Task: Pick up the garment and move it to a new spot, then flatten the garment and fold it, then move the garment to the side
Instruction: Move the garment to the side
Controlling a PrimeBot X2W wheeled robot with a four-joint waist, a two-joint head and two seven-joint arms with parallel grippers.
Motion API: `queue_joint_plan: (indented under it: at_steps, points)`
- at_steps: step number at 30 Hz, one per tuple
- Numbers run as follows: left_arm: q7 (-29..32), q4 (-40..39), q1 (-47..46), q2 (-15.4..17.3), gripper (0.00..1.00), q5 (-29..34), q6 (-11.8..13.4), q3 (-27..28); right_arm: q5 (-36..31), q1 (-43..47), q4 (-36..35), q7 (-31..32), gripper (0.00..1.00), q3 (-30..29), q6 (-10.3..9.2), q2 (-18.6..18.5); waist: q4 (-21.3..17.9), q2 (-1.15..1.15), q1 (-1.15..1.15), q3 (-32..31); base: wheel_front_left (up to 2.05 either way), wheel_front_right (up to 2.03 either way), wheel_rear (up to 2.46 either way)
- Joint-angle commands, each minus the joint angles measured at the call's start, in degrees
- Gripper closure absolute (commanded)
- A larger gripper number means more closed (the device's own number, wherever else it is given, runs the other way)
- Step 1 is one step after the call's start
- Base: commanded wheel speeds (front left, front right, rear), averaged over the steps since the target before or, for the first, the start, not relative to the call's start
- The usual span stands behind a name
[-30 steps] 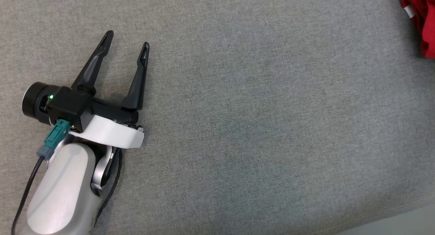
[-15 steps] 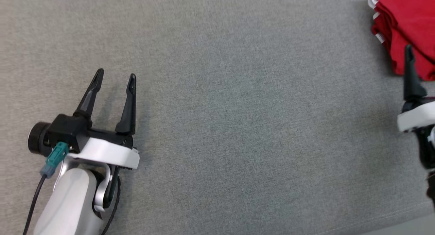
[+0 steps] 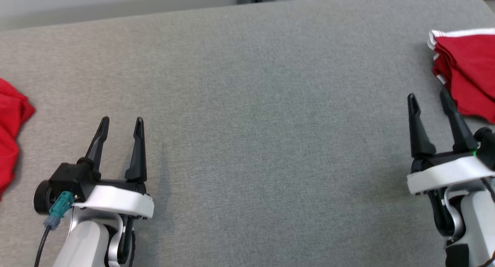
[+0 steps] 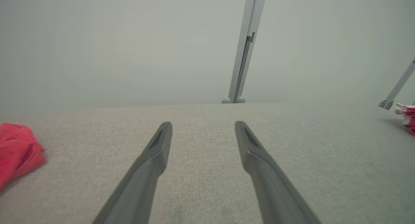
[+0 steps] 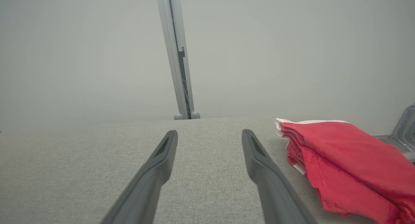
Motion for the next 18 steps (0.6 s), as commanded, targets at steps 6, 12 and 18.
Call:
queue_joint_plan:
  at_steps: [6,12,18]
  points:
    - [-0.65,-0.01,3.56,0.25,0.0,-0.85,0.75,0.9,-1.89,5.44,-5.13,2.55,0.0,-0.61,-0.01,1.46,2.8,0.0,0.0,-4.82,0.0,0.0,0.0]
    - [-0.68,-0.21,6.52,0.35,0.0,-0.88,1.32,0.6,-2.65,10.43,-9.63,5.22,0.0,-1.62,-0.01,2.0,3.38,0.0,0.0,-8.26,0.0,0.0,0.0]
    - [0.05,-0.53,9.71,0.63,0.0,-1.03,2.09,0.22,-2.94,15.0,-12.55,7.59,0.0,-3.17,-0.01,2.79,3.45,0.0,0.0,-11.65,0.0,0.0,0.0]
